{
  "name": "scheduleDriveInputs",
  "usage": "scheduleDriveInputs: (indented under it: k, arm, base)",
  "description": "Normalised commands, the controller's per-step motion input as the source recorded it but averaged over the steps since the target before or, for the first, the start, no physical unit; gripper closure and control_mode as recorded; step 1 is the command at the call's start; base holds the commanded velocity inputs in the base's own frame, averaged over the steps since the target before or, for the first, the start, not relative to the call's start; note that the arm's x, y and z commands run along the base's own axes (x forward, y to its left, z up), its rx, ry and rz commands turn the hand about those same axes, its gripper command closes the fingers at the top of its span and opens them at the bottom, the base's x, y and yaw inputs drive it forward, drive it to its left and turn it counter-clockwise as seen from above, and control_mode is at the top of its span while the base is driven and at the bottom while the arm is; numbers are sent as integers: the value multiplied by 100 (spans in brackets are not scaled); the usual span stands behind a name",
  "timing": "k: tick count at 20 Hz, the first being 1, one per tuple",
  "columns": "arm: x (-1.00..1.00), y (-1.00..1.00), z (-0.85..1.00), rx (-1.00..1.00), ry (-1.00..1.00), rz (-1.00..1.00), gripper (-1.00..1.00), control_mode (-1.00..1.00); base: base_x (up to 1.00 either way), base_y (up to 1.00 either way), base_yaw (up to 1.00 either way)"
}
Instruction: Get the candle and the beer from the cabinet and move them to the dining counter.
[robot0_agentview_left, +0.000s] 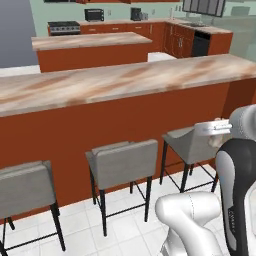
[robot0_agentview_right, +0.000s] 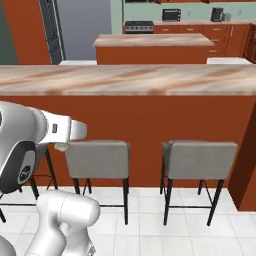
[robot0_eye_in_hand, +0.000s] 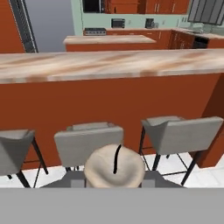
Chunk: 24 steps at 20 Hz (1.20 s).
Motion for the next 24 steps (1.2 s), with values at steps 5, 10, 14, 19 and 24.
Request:
scheduleDriveInputs:
  k: [5, 10, 14, 19, 24]
  arm:
    - [0, 0, 0, 0, 0, 0, 100, 100]
    - [0, 0, 0, 0, 0, 0, 100, 100]
    - [0, 0, 0, 0, 0, 0, 100, 100]
    - [0, 0, 0, 0, 0, 0, 100, 100]
    - [0, 0, 0, 0, 0, 0, 100, 100]
  base:
    - [62, -51, 3]
    - [77, -60, 1]
    - [67, -57, 9]
    - [60, -60, 17]
    - [52, -53, 22]
